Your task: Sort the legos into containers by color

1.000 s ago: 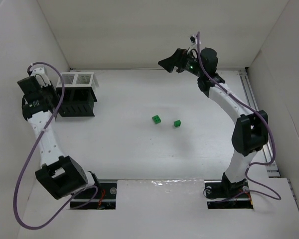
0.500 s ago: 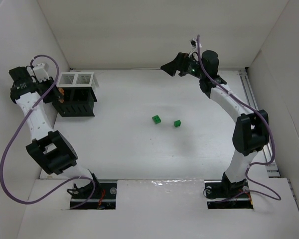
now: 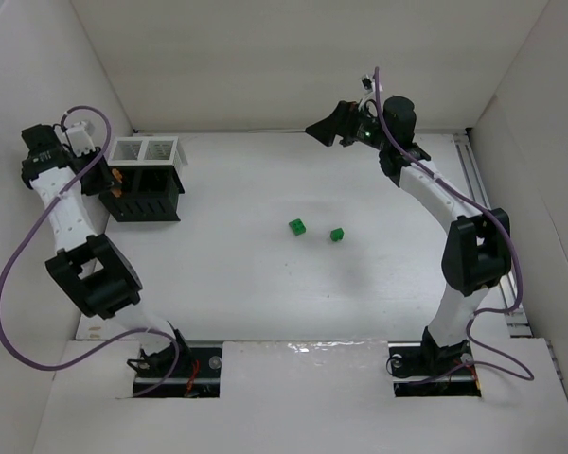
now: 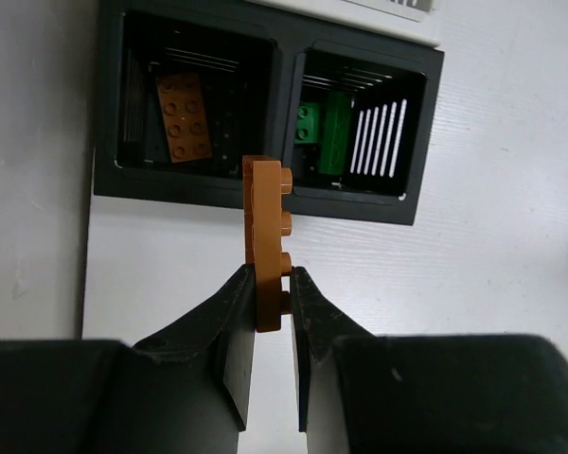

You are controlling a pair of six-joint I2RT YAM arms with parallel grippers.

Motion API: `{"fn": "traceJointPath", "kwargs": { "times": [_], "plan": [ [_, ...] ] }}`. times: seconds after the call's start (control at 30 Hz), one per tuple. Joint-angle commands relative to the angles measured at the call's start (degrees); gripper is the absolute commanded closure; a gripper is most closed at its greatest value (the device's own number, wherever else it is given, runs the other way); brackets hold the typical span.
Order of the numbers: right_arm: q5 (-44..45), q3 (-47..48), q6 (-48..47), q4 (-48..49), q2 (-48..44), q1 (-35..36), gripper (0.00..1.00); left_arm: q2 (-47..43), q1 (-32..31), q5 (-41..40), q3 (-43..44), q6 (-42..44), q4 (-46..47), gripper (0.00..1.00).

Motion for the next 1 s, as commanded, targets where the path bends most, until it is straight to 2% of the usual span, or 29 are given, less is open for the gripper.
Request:
{"fn": "traceJointPath", "kwargs": {
  "times": [0.0,0.33,0.73,0.83,0.87,0.97],
  "plan": [
    [-1.5,1.2,-1.2,1.7,-1.4,-0.4,0.0,1.3,0.1,-1.7,4.5,-0.8,1.7,0.89],
    [-1.0,2.9,-1.2,1.7,-0.2,-0.4,0.0,6.3,-3.9,-6.4,7.7,-2.4,5.6,0.83],
    [0.0,2.9,-1.2,1.7,-0.2,0.7,0.0,10.5,-4.5,-10.9,10.1,-4.6,7.5,0.8],
    [0.6,2.9,-1.2,1.7,0.3,0.7,0.0,10.5,-4.5,-11.6,9.6,-4.6,8.1,0.74],
    [0.6,3.5,-1.2,1.7,0.3,0.7,0.0,10.5,-4.5,-11.6,9.6,-4.6,8.1,0.66],
    [0.6,4.1,-1.2,1.7,0.9,0.7,0.0,10.0,-4.5,-10.2,9.0,-4.6,8.1,0.54]
  ]
}}
